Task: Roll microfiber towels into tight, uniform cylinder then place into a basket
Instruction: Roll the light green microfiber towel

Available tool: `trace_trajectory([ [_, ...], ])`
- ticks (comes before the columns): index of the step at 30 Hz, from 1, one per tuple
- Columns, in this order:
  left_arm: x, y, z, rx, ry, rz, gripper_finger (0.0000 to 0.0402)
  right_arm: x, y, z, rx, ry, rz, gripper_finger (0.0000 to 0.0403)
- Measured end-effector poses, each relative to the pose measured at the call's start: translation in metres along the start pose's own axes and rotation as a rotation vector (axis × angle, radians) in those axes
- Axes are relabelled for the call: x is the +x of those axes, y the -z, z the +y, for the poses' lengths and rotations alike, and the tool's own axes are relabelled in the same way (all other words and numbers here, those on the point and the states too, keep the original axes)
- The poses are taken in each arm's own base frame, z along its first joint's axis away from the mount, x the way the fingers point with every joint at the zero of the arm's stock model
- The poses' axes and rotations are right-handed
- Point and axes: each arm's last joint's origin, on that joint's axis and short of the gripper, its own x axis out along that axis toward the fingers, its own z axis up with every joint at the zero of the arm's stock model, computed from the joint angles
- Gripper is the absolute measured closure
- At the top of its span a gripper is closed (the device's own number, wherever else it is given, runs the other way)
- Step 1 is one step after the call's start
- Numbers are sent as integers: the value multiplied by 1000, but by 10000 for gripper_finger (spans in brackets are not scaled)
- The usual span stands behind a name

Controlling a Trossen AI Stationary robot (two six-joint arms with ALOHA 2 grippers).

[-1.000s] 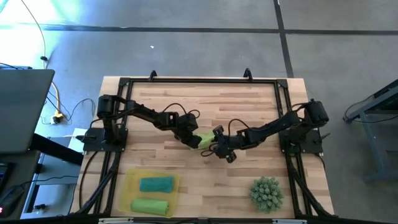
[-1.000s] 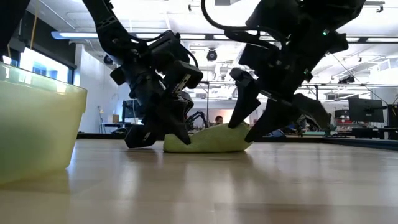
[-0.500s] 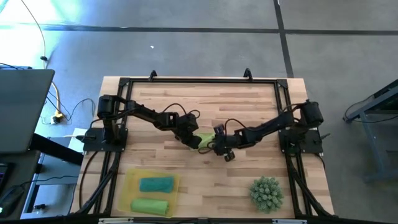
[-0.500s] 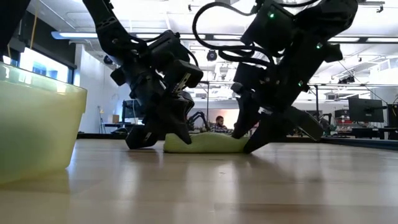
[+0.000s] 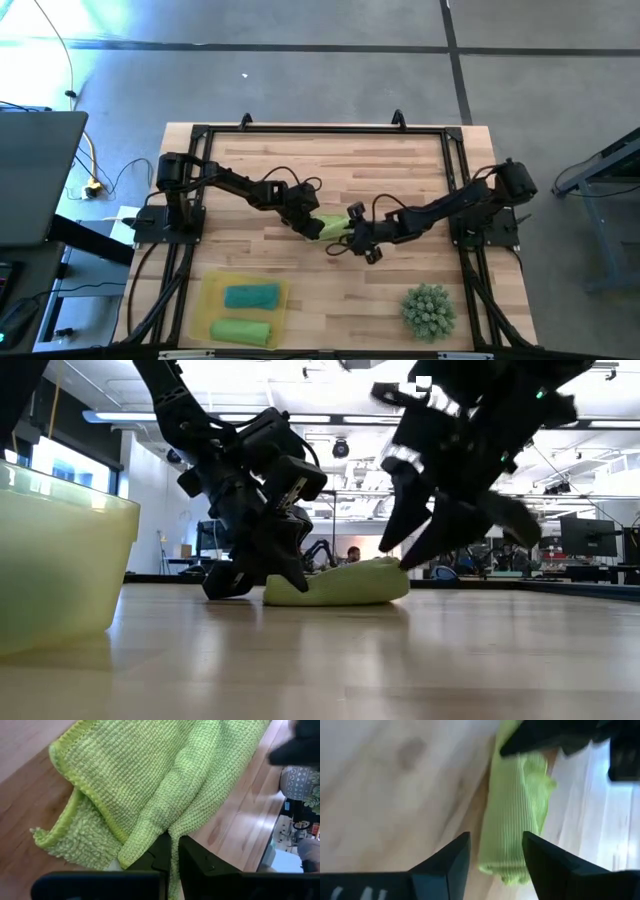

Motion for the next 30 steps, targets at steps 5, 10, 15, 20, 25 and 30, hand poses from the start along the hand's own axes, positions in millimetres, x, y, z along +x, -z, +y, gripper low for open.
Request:
trace_trajectory([
  [5, 0, 0, 0, -2, 0, -4, 387, 14, 11, -8, 37, 2, 54, 197],
  [10, 0, 0, 0, -3, 1, -5, 387, 28, 21, -12, 85, -42, 83, 166],
  [15, 0, 0, -1, 1, -8, -22, 387, 34, 25, -10, 191, -101, 92, 179],
  [20, 0, -1, -1, 5, -10, -26, 387, 32, 22, -3, 205, -117, 96, 237],
  [25, 2, 2, -4, 13, -35, -63, 385, 31, 22, 1, 248, -132, 112, 324],
  [30, 4, 7, -8, 35, -29, -54, 367, 31, 25, -1, 299, -143, 145, 393],
])
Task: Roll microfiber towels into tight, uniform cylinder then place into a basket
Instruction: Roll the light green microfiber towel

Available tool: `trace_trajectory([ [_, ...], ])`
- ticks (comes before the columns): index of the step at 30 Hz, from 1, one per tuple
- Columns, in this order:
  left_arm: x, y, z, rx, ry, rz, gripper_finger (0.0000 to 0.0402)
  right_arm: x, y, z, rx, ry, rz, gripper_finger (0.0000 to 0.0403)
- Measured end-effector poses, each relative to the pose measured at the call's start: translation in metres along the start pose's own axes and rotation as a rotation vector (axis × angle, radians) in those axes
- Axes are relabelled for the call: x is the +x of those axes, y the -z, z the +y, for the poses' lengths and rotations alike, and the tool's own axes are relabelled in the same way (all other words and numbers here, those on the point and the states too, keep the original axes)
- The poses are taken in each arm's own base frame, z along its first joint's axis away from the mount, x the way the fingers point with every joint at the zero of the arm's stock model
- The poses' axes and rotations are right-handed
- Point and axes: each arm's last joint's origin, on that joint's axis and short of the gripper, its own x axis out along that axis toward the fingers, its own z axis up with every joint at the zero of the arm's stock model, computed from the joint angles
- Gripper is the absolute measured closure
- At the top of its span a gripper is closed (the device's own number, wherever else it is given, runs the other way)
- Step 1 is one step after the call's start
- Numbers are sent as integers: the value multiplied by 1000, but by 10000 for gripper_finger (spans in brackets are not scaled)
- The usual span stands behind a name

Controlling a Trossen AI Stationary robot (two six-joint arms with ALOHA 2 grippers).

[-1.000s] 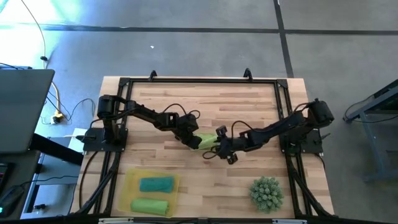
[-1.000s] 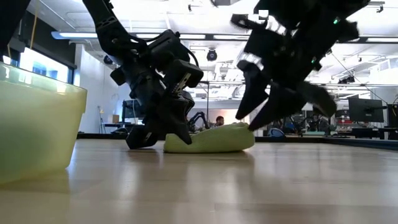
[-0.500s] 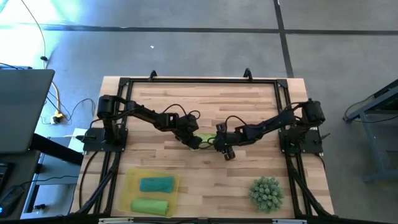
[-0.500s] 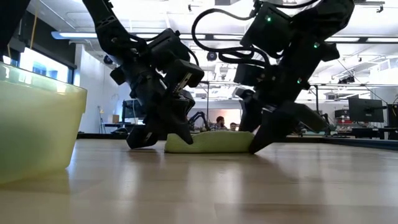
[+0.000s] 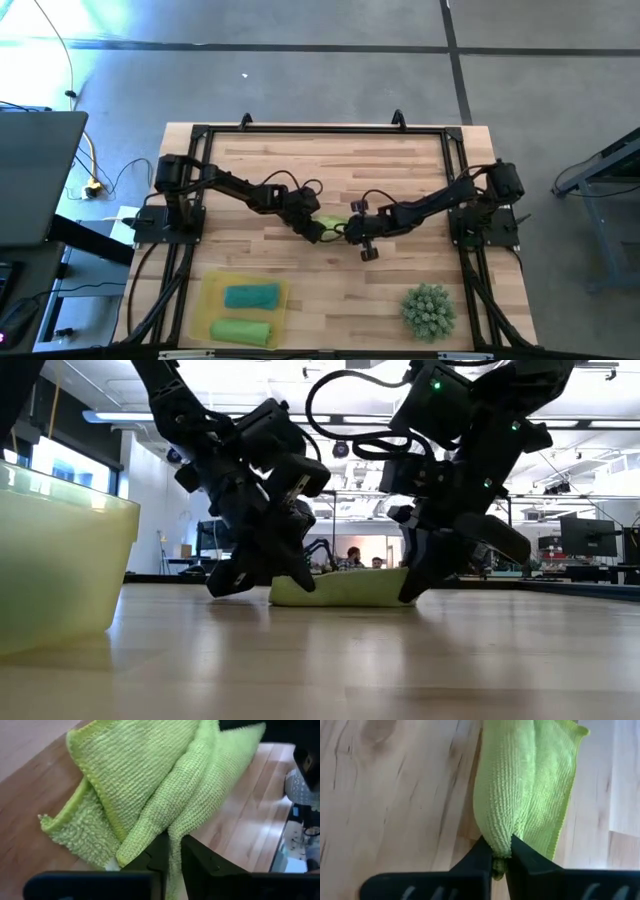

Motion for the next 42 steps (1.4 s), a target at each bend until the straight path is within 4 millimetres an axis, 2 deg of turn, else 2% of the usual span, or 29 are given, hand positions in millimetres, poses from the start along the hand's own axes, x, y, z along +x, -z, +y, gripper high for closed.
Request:
trace_trajectory([
  [4, -4, 4, -8, 60, 32, 14, 348, 1, 4, -6, 32, -16, 32, 390],
  [8, -13, 4, -15, 171, 77, 25, 332, 2, 8, -12, 89, -118, 41, 398],
  [13, -20, 8, -27, 436, 115, -1, 318, 3, 11, -19, 240, -284, 43, 397],
  [17, -18, 18, -36, 692, 113, -21, 308, 3, 15, -23, 322, -405, 51, 398],
  [23, -11, 41, -53, 1133, -19, -120, 302, 4, 17, -27, 381, -451, 59, 398],
  [28, 1, 68, -61, 1397, -215, -167, 301, 4, 16, -27, 391, -448, 59, 398],
  [31, 2, 77, -65, 1440, -382, -244, 296, 4, 16, -27, 393, -451, 55, 398],
  [34, 0, 77, -66, 1367, -526, -340, 284, 4, 15, -26, 396, -466, 39, 398],
  [37, 0, 77, -65, 1287, -519, -358, 266, 4, 14, -26, 418, -469, 36, 398],
  [42, 1, 80, -69, 1260, -483, -389, 244, 4, 13, -26, 427, -469, 36, 398],
])
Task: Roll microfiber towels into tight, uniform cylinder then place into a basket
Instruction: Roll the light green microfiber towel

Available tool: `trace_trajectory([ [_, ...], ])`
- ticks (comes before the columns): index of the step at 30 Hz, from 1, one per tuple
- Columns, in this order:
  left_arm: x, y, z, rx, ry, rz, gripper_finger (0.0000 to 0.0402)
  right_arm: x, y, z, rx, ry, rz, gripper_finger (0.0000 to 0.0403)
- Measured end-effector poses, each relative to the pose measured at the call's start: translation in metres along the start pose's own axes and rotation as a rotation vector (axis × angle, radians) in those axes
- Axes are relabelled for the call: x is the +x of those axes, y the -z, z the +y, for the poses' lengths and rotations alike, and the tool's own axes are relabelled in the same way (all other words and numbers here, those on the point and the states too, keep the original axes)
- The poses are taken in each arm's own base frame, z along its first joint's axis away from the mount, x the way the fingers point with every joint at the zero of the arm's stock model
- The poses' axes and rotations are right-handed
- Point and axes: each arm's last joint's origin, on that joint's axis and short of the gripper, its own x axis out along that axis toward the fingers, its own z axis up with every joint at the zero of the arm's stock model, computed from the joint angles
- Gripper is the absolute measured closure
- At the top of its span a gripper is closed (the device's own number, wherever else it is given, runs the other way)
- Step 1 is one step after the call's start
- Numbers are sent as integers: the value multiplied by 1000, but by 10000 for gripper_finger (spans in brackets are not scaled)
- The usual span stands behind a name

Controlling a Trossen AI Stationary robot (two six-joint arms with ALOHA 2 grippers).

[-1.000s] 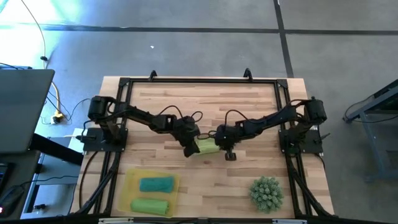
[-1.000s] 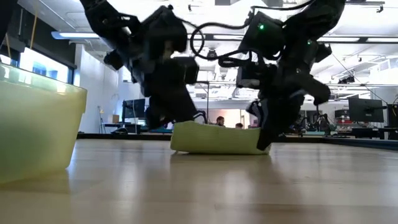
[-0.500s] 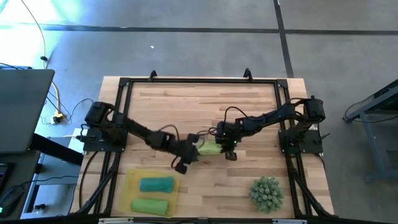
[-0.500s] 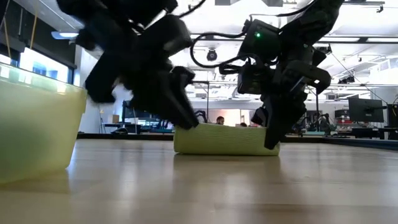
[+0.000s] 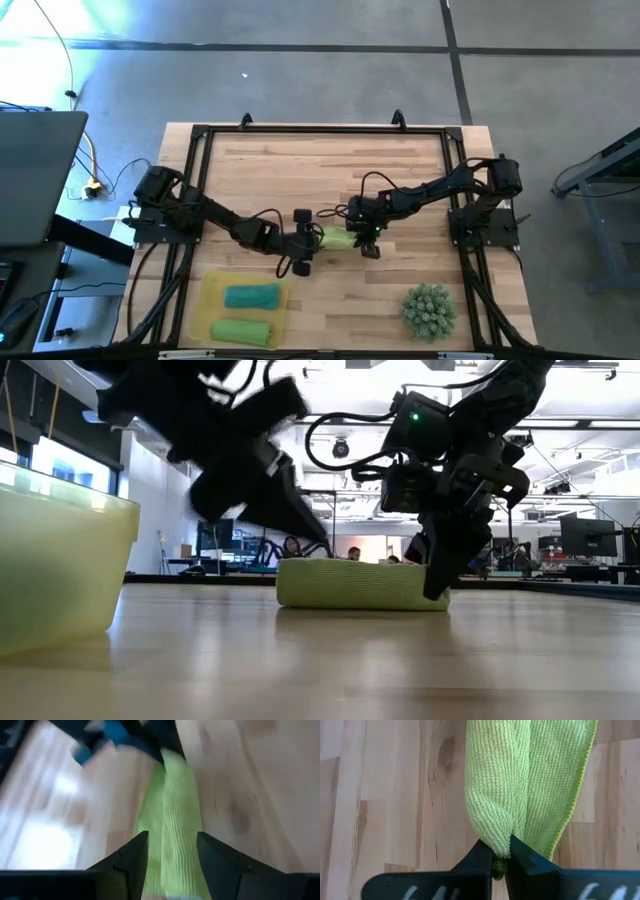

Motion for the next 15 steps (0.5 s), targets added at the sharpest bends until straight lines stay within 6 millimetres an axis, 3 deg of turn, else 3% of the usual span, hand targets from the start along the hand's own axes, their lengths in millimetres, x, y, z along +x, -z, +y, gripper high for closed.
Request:
trace_trajectory([
  [5, -3, -12, -3, -148, 7, -113, 245, 0, -1, 0, -5, 0, -13, 398],
  [15, 5, 12, -5, -3, 55, 85, 247, 0, -4, 0, 30, -1, -37, 398],
])
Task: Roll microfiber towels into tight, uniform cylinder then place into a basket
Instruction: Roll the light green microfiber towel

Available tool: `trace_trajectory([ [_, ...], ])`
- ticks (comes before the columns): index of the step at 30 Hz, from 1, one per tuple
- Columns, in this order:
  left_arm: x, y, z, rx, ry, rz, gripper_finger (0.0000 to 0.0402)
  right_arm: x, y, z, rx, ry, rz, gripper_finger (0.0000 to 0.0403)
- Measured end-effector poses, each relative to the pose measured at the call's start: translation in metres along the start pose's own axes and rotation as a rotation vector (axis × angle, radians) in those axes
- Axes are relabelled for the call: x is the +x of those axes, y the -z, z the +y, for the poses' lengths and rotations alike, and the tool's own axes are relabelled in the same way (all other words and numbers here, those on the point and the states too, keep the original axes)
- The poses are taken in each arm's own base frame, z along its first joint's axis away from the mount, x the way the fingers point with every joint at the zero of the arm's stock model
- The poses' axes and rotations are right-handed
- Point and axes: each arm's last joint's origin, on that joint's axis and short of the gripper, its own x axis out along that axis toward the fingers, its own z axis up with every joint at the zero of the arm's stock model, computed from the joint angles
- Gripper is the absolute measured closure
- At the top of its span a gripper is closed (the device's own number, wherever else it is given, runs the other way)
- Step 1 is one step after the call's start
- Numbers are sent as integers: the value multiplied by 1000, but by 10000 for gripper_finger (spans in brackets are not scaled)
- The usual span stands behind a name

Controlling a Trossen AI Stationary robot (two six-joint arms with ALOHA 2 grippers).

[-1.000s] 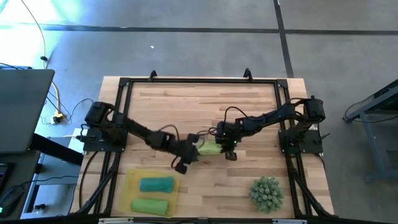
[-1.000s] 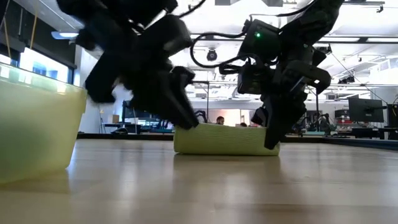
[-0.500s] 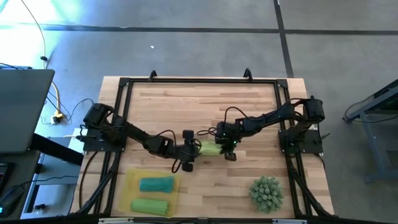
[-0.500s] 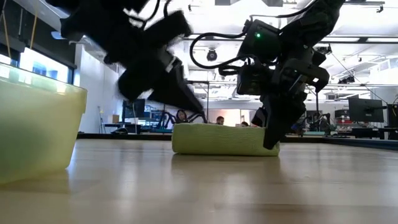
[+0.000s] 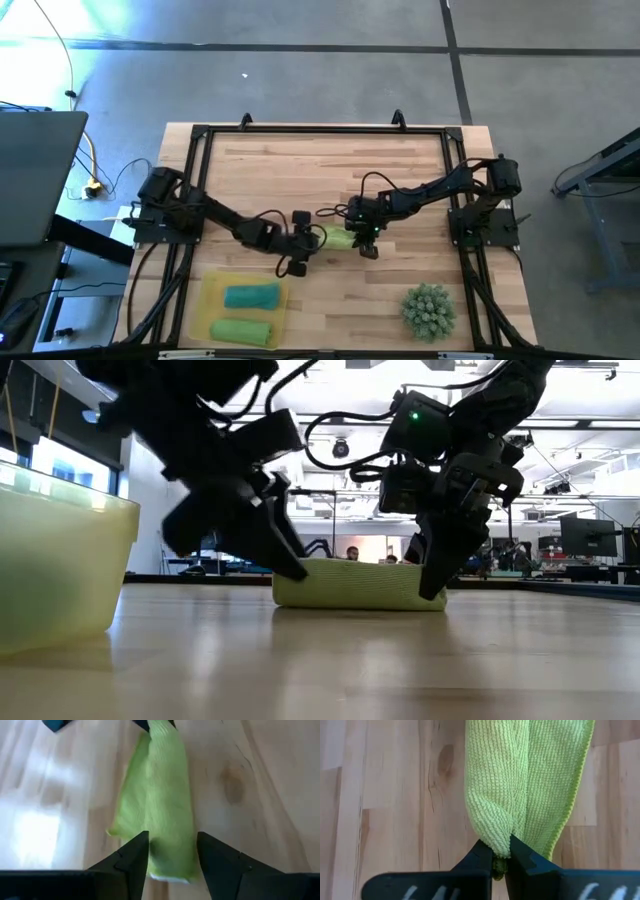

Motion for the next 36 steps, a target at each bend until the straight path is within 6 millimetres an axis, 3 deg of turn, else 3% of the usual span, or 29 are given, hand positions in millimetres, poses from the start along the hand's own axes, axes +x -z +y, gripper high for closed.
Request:
trace_trajectory([
  [12, 16, 8, 6, 34, -38, 40, 247, 0, -1, 0, 9, 1, -8, 398],
  [23, -20, -18, -7, 48, -4, -44, 247, 0, -1, 0, 7, 1, -11, 398],
  [29, -15, -10, -15, 82, 52, 4, 247, 0, -3, 0, 6, -1, -24, 398],
  [36, -8, -7, -2, 59, -10, 38, 247, 0, -3, 1, 6, -2, -23, 398],
])
